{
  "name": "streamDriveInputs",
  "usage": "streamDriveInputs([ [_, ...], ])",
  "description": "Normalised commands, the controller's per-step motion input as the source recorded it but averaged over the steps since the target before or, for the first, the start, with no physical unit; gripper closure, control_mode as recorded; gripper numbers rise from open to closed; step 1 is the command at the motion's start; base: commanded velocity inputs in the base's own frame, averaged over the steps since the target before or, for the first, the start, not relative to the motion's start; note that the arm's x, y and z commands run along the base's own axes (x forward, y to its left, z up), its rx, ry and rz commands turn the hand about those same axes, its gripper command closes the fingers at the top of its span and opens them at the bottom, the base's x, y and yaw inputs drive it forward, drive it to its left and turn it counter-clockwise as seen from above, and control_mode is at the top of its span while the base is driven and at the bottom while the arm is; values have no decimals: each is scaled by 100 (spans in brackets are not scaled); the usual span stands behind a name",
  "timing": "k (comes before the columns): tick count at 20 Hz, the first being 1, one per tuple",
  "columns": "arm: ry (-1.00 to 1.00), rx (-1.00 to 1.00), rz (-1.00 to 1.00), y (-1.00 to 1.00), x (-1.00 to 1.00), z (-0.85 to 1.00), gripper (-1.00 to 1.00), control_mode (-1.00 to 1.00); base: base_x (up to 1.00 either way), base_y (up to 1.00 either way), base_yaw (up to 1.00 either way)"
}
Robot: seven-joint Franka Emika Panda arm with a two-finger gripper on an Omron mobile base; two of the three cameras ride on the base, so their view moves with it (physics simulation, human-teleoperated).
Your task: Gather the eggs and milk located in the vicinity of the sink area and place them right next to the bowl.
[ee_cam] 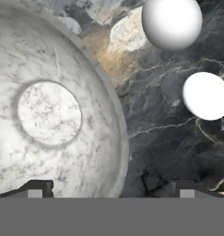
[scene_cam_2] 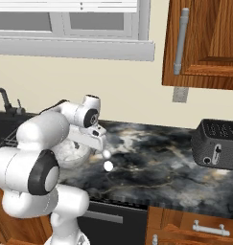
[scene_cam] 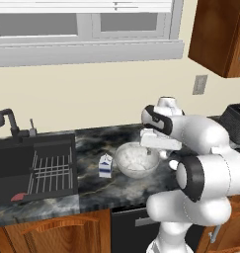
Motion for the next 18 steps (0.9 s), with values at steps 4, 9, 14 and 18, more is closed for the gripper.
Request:
streamDriveInputs([
  [4, -1, 5, 6, -44, -21, 0, -100, -100, 0, 0, 0],
  [9, 0, 0, 11, -42, -13, 0, -100, -100, 0, 0, 0],
  [14, 0, 0, 13, -47, -1, 0, -100, -100, 0, 0, 0],
  [18, 0, 0, 21, -27, 0, -10, -100, -100, 0, 0, 0],
])
